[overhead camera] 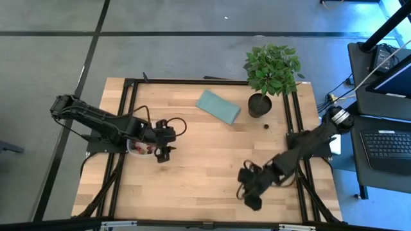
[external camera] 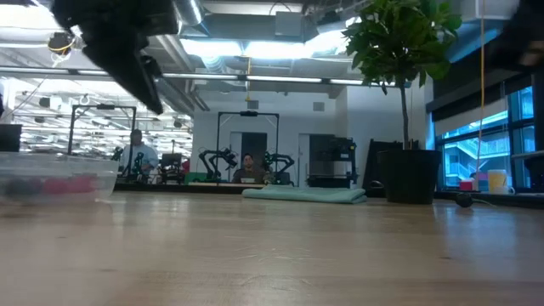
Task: Pick and placing Produce into tupperware
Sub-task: Put the bottom black cherry into the transparent bin
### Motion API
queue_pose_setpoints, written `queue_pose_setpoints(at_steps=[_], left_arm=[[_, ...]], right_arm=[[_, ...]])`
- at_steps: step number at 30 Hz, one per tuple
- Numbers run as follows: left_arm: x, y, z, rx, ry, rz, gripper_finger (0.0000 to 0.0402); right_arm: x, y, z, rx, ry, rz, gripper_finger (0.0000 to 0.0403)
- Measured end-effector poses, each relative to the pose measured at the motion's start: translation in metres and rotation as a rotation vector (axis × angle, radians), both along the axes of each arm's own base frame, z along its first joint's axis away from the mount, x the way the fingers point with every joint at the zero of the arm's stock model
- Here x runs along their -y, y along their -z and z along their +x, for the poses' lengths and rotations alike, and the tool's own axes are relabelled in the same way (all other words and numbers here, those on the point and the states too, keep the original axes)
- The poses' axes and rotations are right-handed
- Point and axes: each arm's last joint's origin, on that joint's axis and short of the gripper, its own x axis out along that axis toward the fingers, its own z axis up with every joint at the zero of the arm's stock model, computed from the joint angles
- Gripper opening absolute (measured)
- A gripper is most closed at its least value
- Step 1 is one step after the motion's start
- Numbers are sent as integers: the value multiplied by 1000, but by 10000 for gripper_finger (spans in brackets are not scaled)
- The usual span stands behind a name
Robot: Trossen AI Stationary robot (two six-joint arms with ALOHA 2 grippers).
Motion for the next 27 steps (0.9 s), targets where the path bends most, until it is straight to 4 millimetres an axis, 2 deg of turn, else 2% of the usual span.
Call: queue_pose_setpoints(at_steps=[4, 9, 12, 15, 27], left_arm=[[-2, -4, 6, 70, 7, 0, 198], [-5, -6, 9, 94, -2, 2, 198], [-5, -6, 9, 93, -2, 3, 198], [-5, -6, 9, 92, 10, 12, 198], [-5, -6, 8, 88, 12, 14, 198]], right_arm=[[-26, 19, -2, -122, -51, -81, 161], [-56, 34, 6, -350, -153, -183, 161], [-72, 36, 14, -422, -207, -220, 161], [-87, 34, 24, -398, -229, -210, 161], [-103, 56, 21, -445, -256, -253, 161]])
